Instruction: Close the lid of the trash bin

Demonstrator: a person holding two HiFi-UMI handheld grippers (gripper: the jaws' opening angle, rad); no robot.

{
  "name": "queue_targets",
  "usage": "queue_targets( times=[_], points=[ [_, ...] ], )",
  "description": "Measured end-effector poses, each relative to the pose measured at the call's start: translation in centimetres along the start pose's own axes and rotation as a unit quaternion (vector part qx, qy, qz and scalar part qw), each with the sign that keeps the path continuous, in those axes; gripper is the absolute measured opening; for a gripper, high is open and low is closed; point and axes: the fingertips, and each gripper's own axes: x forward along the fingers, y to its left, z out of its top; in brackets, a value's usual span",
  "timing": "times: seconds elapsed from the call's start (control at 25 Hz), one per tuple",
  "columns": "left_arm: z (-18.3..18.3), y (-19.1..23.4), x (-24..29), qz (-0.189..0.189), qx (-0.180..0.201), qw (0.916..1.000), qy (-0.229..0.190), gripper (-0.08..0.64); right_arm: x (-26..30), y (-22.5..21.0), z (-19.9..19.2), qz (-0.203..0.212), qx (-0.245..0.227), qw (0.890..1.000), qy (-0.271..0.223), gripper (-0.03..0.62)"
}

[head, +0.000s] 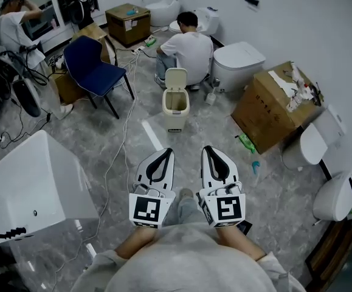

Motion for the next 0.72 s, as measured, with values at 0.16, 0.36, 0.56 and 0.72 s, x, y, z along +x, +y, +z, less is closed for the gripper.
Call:
queue_targets(
  times=[0.16,0.36,0.56,0.72],
  points=[
    [0.3,2.3,6.2,0.009,-0.001,1.0000,0.003,0.020,5.8,-3.8,0.1,0.007,0.001,1.000,0.003,0.037],
    [0.5,5.0,13.8,0.024,-0.011,0.9996,-0.008,0.020,12.7,-8.6,-0.4,0.016,0.008,1.000,0.011,0.037],
    [-0.6,7.3,20.1,0.037,-0.011,0.9992,0.009,0.020,18.5,-12.5,-2.2,0.029,0.015,0.999,0.021,0.037],
    [-1.0,8.5,24.1,0.049,-0.017,0.9986,0.003,0.020,22.2,-15.1,-3.2,0.040,0.019,0.999,0.022,0.037]
  ],
)
